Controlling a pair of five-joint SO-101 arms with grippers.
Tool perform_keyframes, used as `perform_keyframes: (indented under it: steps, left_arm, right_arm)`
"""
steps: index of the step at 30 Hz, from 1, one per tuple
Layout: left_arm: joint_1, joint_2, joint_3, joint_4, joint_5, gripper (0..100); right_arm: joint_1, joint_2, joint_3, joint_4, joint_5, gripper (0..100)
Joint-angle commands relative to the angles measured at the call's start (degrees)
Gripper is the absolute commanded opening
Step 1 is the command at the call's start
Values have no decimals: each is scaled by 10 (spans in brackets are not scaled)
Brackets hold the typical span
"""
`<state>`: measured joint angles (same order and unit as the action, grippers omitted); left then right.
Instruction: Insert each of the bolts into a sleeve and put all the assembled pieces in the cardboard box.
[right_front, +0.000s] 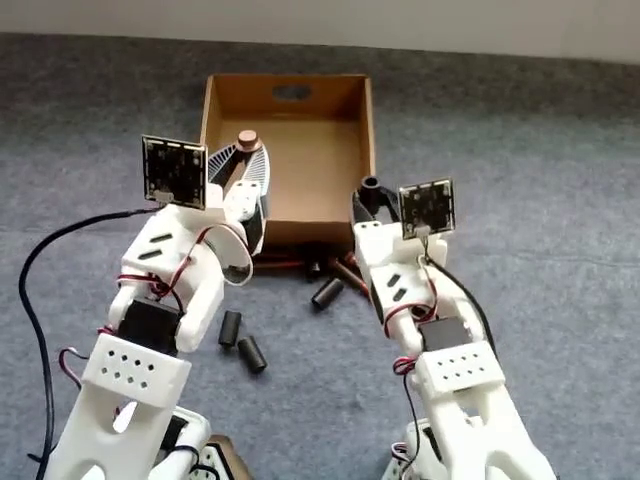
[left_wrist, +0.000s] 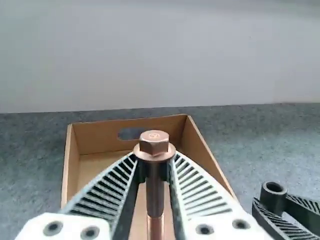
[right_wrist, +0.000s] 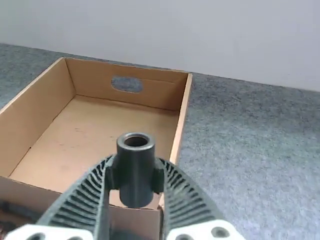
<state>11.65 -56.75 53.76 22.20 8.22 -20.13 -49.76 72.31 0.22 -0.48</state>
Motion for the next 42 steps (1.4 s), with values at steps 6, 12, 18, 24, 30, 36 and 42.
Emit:
perform_keyframes:
  steps: [6, 12, 18, 24, 30, 36, 42]
  left_arm:
    - [43, -16, -6, -83, 33, 7]
    - [106, -15, -7, -174, 45, 7]
    - [154, -15, -7, -192, 44, 7]
    - [188, -11, -6, -240, 44, 7]
    - [188, -9, -8, -244, 45, 7]
    - [172, 44, -10, -287, 43, 7]
    - [169, 123, -28, -311, 43, 7]
  right_arm:
    - [-5, -183, 89, -68, -18, 5]
    - [-14, -175, 95, -72, -19, 5]
    - [-47, -177, 94, -72, -19, 5]
    - [-48, -177, 92, -72, -19, 5]
    - [-48, -177, 94, -72, -19, 5]
    - [-48, -177, 94, -72, -19, 5]
    - [-47, -177, 95, -72, -17, 5]
